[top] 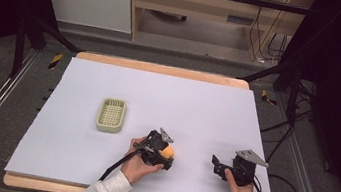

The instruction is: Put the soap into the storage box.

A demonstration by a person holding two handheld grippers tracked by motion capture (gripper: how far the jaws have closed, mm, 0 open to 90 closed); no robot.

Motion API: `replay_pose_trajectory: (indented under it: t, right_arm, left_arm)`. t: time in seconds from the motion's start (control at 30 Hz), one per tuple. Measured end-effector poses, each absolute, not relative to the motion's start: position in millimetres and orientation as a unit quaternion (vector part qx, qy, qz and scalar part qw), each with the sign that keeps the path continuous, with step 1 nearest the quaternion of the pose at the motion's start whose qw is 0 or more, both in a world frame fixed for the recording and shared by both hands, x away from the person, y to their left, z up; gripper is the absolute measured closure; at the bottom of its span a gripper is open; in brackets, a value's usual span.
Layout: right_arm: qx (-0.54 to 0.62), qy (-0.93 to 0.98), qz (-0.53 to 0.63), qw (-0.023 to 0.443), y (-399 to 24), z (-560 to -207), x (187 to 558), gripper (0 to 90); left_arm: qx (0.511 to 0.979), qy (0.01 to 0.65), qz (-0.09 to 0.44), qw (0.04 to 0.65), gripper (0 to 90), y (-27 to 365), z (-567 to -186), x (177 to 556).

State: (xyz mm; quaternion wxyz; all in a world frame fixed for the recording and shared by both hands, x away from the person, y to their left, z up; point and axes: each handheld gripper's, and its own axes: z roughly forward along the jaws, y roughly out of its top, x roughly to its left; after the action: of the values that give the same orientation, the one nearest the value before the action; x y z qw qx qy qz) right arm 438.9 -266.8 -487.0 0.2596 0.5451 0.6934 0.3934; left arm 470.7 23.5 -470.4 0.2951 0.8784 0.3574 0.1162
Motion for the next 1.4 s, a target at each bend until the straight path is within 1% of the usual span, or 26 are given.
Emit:
replay_pose_trajectory:
  t: [0.6,0.97,1.4]
  right_arm:
    - [0.547,0.692,0.395,0.257,-267,-487,439,5.1]
    - [0.547,0.692,0.394,0.258,-267,-487,439,5.1]
    - [0.548,0.692,0.395,0.256,-267,-487,439,5.1]
  left_arm:
    - [0.878,0.355,0.114,0.299,25.1,26,-470,471]
    - [0.877,0.356,0.117,0.3,25.2,39,-465,471]
    - [0.868,0.355,0.121,0.324,25.2,49,-446,470]
